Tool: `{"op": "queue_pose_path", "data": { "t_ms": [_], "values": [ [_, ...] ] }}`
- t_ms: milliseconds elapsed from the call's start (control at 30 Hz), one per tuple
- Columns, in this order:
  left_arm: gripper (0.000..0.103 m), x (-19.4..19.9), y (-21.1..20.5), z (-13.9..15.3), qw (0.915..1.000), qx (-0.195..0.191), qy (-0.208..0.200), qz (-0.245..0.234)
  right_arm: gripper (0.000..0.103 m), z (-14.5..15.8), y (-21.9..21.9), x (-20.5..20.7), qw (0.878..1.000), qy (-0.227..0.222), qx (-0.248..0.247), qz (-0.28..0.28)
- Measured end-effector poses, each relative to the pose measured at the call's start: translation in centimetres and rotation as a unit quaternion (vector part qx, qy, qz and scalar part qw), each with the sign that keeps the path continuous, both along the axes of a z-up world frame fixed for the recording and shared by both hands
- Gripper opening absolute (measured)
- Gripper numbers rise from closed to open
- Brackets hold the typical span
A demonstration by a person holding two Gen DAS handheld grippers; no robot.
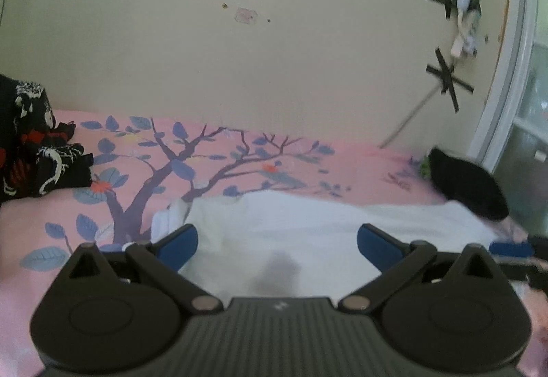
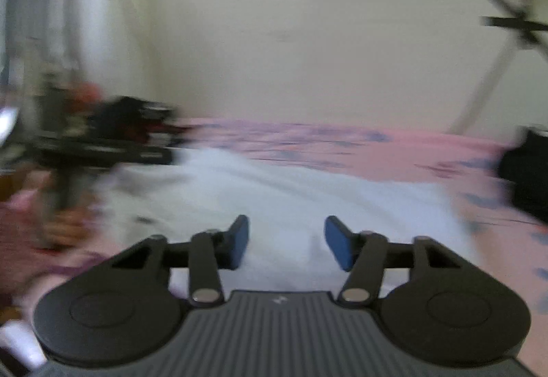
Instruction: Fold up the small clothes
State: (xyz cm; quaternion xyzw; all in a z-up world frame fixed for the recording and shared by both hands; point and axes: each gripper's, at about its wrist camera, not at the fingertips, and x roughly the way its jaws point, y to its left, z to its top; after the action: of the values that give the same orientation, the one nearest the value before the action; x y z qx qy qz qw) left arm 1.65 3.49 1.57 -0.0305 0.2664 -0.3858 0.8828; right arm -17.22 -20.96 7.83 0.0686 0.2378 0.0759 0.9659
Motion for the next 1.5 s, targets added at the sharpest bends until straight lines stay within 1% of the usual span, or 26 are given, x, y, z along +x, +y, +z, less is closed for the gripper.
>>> {"op": "queue_pose_path", "data": {
  "t_ms": [33,167,300,333,367,400,433,467,500,533,567,667,800,867,900,933,967,1000,1033,1100,1133,1200,1267,1367,1433,1500],
  "values": [
    [0.103,0.0,0.1,0.1,1.0000,-0.003,0.001,0.000,0.042,0.2,0.7,0.4,1.000,0.004,0.011,0.028],
    [0.103,0.4,0.0,-0.2,0.9999,0.004,0.012,0.003,0.041,0.2,4.5,3.1,0.989,0.035,0.034,0.139],
    [0.103,0.6,0.2,-0.3,0.9998,0.000,0.020,0.006,0.041,-1.1,8.4,6.3,0.977,0.072,0.021,0.198],
    [0.103,0.8,0.3,-0.3,0.9997,-0.002,0.023,0.007,0.032,-1.7,9.7,7.0,0.973,0.084,0.017,0.213],
    [0.103,0.9,0.5,-0.3,0.9996,-0.004,0.026,0.008,0.027,-2.1,10.4,7.7,0.967,0.097,0.027,0.236],
    [0.103,1.1,0.6,-0.3,0.9995,-0.008,0.030,0.010,0.029,-2.3,11.4,7.8,0.960,0.107,0.041,0.256],
    [0.103,1.3,0.8,-0.4,0.9993,-0.012,0.035,0.011,0.035,-2.4,12.5,7.8,0.954,0.108,0.043,0.276],
    [0.103,1.5,1.0,-0.4,0.9990,-0.015,0.041,0.012,0.042,-2.4,13.5,7.6,0.953,0.100,0.028,0.283],
    [0.103,1.8,1.1,-0.5,0.9986,-0.018,0.047,0.014,0.046,-2.3,14.3,7.3,0.954,0.090,0.009,0.286],
    [0.103,1.9,1.2,-0.6,0.9984,-0.020,0.051,0.015,0.048,-2.3,14.7,7.1,0.954,0.083,-0.002,0.288],
    [0.103,2.0,1.2,-0.6,0.9981,-0.021,0.055,0.015,0.048,-2.4,14.6,6.9,0.955,0.081,-0.002,0.287],
    [0.103,1.9,0.9,-0.7,0.9984,-0.012,0.052,0.015,0.048,-2.1,12.4,6.3,0.963,0.083,0.009,0.256],
    [0.103,1.4,0.2,-0.7,0.9991,0.012,0.038,0.017,0.049,-1.0,6.7,4.4,0.983,0.054,0.022,0.172],
    [0.103,1.3,0.0,-0.8,0.9991,0.019,0.034,0.019,0.051,-0.6,2.7,3.3,0.994,0.050,0.027,0.096],
    [0.103,1.3,-0.1,-0.8,0.9989,0.025,0.032,0.022,0.051,-0.8,0.8,3.0,0.997,0.056,0.019,0.049],
    [0.103,1.3,-0.2,-0.9,0.9987,0.031,0.031,0.026,0.051,-1.2,-1.1,2.6,0.998,0.067,-0.006,0.000],
    [0.103,1.4,-0.4,-0.9,0.9984,0.039,0.030,0.029,0.048,-1.9,-2.2,2.4,0.994,0.086,-0.042,-0.052],
    [0.103,1.4,-0.6,-1.0,0.9979,0.046,0.029,0.034,0.037,-2.8,-3.5,2.0,0.986,0.107,-0.080,-0.102],
    [0.103,1.4,-0.7,-1.0,0.9976,0.051,0.028,0.038,0.028,-3.1,-4.8,0.7,0.986,0.094,-0.081,-0.116],
    [0.103,1.2,-0.9,-1.1,0.9971,0.060,0.019,0.042,0.028,-2.8,-6.3,-1.3,0.989,0.084,-0.038,-0.118],
    [0.103,1.1,-1.0,-1.1,0.9970,0.063,0.013,0.042,0.029,-2.6,-6.6,-2.0,0.989,0.082,-0.029,-0.120],
    [0.103,0.7,-1.0,-0.9,0.9971,0.065,0.001,0.039,0.031,-2.5,-6.5,-2.9,0.990,0.071,-0.026,-0.122],
    [0.103,-0.2,-0.6,-0.5,0.9976,0.057,-0.015,0.036,0.041,-2.3,-6.4,-3.4,0.990,0.062,-0.018,-0.124],
    [0.103,-2.6,1.0,1.0,0.9992,0.019,-0.030,0.020,0.049,-1.3,-5.9,-3.4,0.992,0.029,-0.004,-0.127],
    [0.103,-4.4,1.7,1.7,0.9991,-0.003,-0.042,0.006,0.050,-0.6,-6.4,-3.8,0.991,0.010,0.011,-0.132],
    [0.102,-5.9,1.7,2.1,0.9985,0.000,-0.054,-0.013,0.051,-0.2,-6.9,-3.6,0.990,0.001,0.025,-0.136]
  ]
}}
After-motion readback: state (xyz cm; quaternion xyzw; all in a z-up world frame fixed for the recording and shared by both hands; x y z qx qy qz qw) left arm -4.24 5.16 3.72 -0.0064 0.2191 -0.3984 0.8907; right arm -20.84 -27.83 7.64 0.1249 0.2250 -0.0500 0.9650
